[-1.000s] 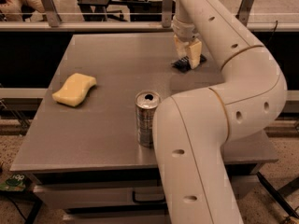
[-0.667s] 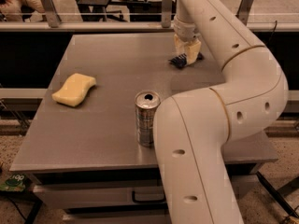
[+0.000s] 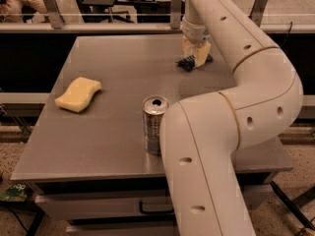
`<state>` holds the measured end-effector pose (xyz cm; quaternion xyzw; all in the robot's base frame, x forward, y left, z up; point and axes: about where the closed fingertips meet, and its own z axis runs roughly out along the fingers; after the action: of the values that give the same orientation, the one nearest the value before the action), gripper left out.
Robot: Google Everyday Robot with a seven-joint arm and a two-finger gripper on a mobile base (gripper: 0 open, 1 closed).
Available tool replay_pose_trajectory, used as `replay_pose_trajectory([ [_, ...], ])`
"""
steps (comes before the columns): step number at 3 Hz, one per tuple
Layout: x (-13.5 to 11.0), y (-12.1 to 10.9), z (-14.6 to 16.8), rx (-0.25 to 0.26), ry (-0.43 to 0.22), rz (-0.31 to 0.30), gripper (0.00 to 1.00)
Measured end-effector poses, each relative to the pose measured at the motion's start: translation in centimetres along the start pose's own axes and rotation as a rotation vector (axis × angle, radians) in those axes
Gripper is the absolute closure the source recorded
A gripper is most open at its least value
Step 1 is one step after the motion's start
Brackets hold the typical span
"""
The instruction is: Move rxbar blueberry near redbull can
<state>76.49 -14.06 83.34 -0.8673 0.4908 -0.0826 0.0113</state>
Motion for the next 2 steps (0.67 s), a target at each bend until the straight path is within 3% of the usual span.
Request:
replay_pose_trajectory([
  [2, -0.18, 0.47, -0.57, 0.002, -0.015, 0.002, 1.0],
])
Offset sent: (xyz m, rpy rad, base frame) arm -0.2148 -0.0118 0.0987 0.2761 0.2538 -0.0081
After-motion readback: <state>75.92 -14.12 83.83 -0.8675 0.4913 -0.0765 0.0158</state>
